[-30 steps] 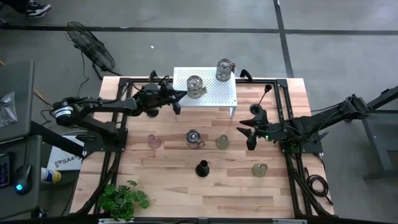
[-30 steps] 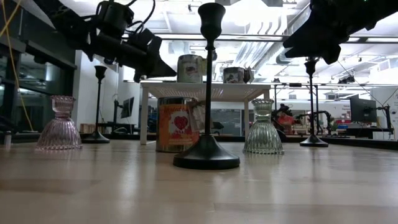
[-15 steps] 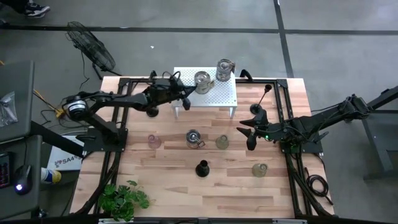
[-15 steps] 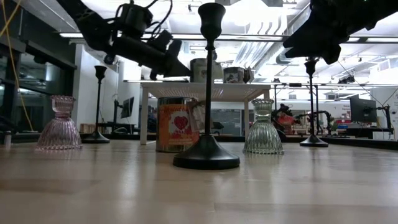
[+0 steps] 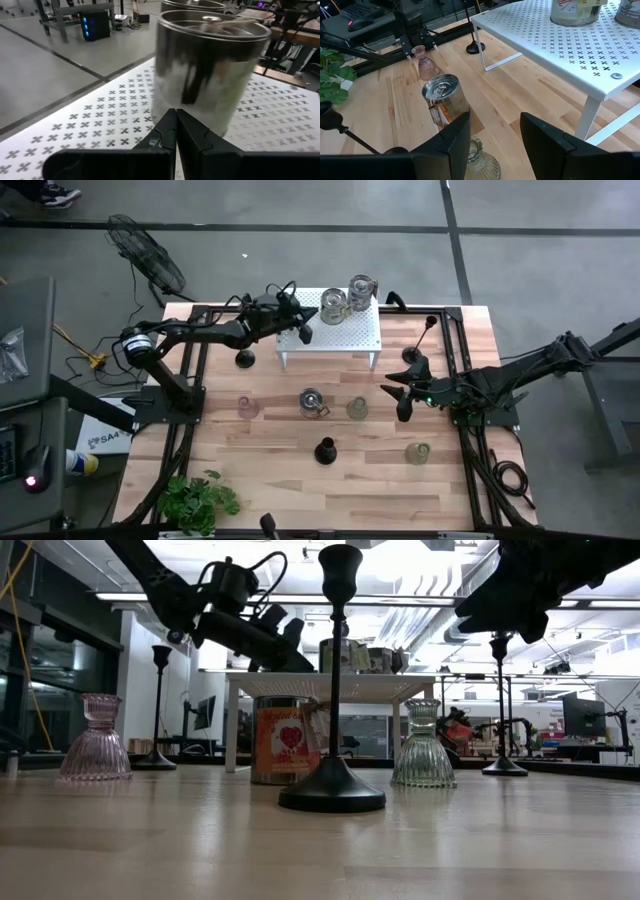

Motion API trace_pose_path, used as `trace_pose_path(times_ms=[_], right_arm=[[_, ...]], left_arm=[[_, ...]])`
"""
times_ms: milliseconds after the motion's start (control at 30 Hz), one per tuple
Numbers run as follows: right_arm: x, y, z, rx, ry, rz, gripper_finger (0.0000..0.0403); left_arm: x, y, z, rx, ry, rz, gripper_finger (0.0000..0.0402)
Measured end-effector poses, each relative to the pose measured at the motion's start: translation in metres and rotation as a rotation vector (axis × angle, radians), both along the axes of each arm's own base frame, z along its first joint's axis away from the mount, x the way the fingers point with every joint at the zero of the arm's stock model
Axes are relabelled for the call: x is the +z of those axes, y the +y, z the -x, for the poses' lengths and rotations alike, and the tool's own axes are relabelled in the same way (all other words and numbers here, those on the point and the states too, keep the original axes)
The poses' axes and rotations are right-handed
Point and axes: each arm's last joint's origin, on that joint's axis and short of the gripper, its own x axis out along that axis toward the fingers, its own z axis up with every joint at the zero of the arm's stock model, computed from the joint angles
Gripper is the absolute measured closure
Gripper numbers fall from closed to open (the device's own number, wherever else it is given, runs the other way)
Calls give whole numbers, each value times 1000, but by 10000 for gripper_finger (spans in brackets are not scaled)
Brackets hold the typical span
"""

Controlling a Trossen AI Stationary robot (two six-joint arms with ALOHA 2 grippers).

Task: Pick & Place candle stick holders
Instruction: Align the left scented candle on the shelf with the other scented candle

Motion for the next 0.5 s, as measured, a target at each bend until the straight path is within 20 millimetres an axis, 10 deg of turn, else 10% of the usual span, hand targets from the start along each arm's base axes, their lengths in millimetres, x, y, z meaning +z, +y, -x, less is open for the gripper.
trace_pose_path(times_ms=[500], right_arm=[[0,0,0,1,1,0,241]], left_arm=[[5,-40,-15,-187,30,-30,402]])
